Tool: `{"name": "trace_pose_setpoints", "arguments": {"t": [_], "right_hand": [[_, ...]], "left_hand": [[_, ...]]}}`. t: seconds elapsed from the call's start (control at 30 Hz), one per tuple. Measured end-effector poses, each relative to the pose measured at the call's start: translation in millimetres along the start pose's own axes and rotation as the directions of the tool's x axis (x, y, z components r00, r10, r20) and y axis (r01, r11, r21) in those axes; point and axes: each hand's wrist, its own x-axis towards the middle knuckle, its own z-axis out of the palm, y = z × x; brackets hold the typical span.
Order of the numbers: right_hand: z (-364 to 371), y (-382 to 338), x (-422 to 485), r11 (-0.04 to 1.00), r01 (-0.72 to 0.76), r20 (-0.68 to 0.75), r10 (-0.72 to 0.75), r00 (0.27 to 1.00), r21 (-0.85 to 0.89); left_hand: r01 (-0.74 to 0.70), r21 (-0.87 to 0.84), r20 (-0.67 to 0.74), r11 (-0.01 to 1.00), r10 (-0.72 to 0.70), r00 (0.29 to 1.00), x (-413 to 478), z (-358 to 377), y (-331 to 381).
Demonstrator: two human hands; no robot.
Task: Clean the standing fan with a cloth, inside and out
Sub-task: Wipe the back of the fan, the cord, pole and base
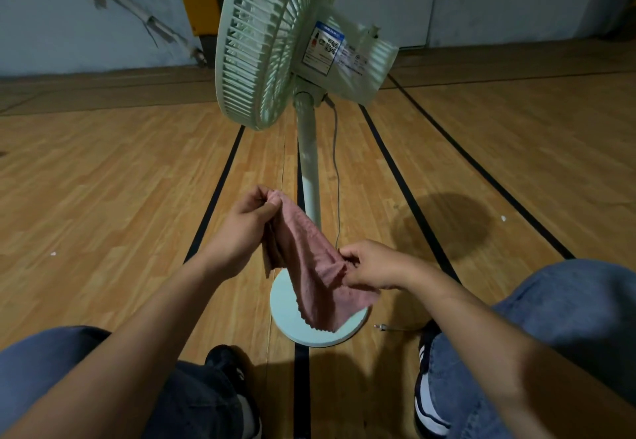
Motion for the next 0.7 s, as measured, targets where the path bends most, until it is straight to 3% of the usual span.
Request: {"name": "trace_pose_setpoints", "arguments": {"t": [0.2, 0.43, 0.53, 0.7], "right_hand": [[-4.8, 4.2, 0.9, 0.999, -0.027, -0.13, 0.023, 0.991, -0.029], [-33.3, 0.9, -5.2, 0.936, -0.087, -0.221, 0.17, 0.96, 0.341], [-43.0, 3.7, -7.8, 0.955, -0.101, -0.329, 0.193, 0.924, 0.277], [-54.3, 7.3, -9.9, 0.995, -0.071, -0.518, 0.096, 0.85, 0.068]], "left_hand": [[0.021, -0.178, -0.231, 0.984, -0.062, 0.971, 9.2, -15.8, 8.2], [0.088, -0.217, -0.319, 0.972, -0.156, 0.935, 16.8, -32.9, 6.4], [0.108, -0.2, -0.283, 0.974, -0.163, 0.945, 17.2, -37.5, 3.2], [0.107, -0.139, -0.298, 0.985, -0.144, 0.944, 18.0, -40.5, -0.7]]}}
